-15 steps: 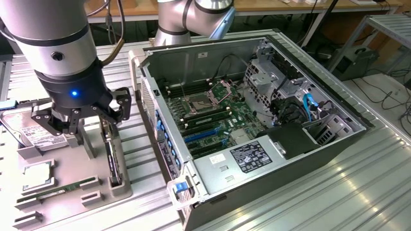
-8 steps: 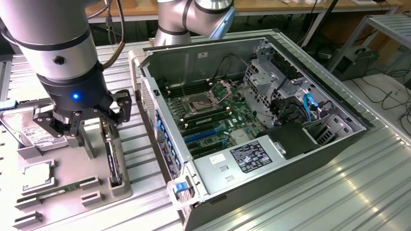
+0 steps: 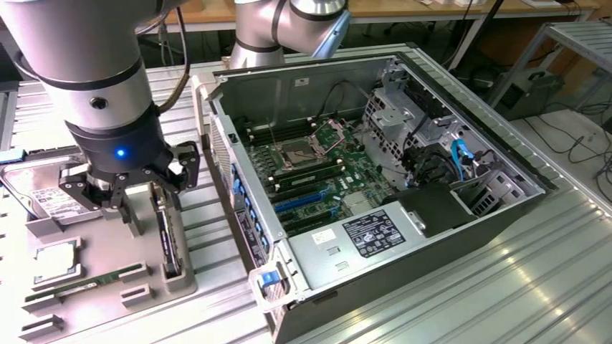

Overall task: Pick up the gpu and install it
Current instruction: 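Pick up the gpu and move the gpu toward the slot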

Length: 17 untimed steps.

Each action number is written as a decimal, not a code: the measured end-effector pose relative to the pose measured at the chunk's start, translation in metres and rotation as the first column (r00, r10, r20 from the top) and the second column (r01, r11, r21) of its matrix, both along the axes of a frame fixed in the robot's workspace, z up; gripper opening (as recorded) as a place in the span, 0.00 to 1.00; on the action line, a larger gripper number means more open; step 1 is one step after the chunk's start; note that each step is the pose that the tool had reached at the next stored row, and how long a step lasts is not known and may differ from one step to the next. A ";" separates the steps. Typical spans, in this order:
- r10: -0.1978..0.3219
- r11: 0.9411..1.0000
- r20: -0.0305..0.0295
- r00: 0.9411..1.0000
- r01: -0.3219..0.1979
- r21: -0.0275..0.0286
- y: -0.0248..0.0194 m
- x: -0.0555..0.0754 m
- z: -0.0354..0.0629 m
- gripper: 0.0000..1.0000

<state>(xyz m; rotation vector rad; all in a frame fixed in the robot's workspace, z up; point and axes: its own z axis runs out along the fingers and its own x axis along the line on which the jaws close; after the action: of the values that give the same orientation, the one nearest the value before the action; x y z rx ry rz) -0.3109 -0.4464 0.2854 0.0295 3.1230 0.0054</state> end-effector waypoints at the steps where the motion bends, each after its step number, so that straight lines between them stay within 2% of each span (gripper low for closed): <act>1: 0.000 1.000 0.000 1.000 0.000 0.000 0.0000 0.000 -0.0018 0.66; 10: 0.000 1.000 0.000 1.000 0.000 0.000 0.0000 0.000 -0.0177 0.66; 17: 0.000 1.000 0.000 1.000 0.000 0.000 0.0000 0.000 -0.0247 0.66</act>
<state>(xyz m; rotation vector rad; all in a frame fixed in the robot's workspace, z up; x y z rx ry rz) -0.3109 -0.4464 0.2607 0.0296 3.1230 0.0049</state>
